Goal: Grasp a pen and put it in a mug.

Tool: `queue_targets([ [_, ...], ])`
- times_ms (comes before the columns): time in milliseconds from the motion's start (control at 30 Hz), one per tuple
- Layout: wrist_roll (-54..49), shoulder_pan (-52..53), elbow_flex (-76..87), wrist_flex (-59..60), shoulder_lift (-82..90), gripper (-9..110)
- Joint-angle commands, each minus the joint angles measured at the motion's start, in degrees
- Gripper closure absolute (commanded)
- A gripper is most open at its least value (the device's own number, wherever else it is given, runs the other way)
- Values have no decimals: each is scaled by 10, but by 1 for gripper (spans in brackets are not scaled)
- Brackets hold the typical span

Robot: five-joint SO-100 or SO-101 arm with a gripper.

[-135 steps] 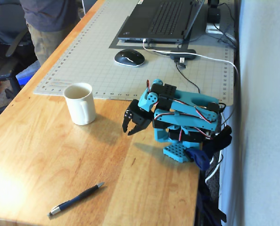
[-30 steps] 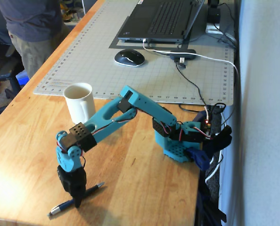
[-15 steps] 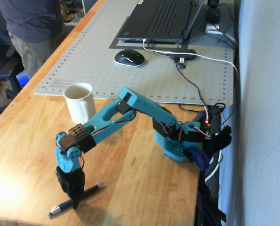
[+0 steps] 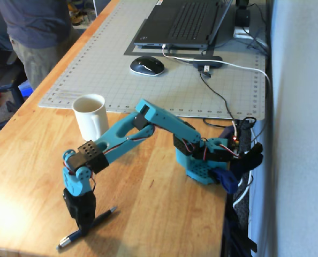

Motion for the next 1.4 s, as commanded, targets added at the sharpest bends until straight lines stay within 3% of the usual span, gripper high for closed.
queue_targets([
  [0, 5, 2, -25, -3, 7, 97],
  [333, 5, 12, -25, -3, 13, 99],
  [967, -2, 50, -25, -10, 185, 98],
  [1233, -4, 127, -25, -12, 301, 98],
  [1367, -4, 184, -16, -84, 356, 98],
])
